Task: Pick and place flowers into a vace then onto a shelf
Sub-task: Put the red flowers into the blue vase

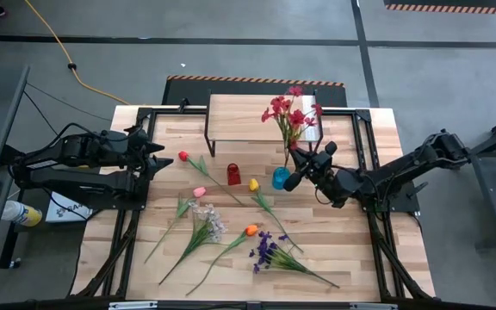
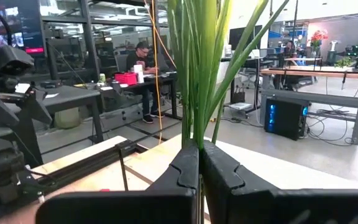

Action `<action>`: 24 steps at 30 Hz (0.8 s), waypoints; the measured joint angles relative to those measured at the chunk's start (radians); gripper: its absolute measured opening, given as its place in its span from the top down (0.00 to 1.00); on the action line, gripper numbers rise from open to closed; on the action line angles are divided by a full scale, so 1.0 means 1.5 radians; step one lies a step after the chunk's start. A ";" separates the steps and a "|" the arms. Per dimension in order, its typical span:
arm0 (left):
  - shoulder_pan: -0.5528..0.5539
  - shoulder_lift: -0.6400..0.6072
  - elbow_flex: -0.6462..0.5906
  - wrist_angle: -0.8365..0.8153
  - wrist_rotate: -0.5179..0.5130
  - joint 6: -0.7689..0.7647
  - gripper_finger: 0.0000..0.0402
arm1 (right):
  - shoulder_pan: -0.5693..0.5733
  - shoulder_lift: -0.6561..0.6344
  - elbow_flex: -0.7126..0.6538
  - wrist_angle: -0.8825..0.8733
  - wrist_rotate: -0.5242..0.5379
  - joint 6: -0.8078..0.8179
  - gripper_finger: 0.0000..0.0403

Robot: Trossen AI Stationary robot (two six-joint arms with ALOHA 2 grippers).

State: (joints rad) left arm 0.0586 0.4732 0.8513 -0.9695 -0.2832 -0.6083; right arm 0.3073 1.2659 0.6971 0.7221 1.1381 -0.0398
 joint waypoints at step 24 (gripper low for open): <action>0.000 0.000 0.000 0.000 0.000 0.001 0.04 | -0.021 -0.001 0.001 -0.039 -0.009 0.044 1.00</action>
State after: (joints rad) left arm 0.0589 0.4736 0.8513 -0.9695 -0.2830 -0.6071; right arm 0.2760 1.2652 0.6983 0.6632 1.1253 0.0268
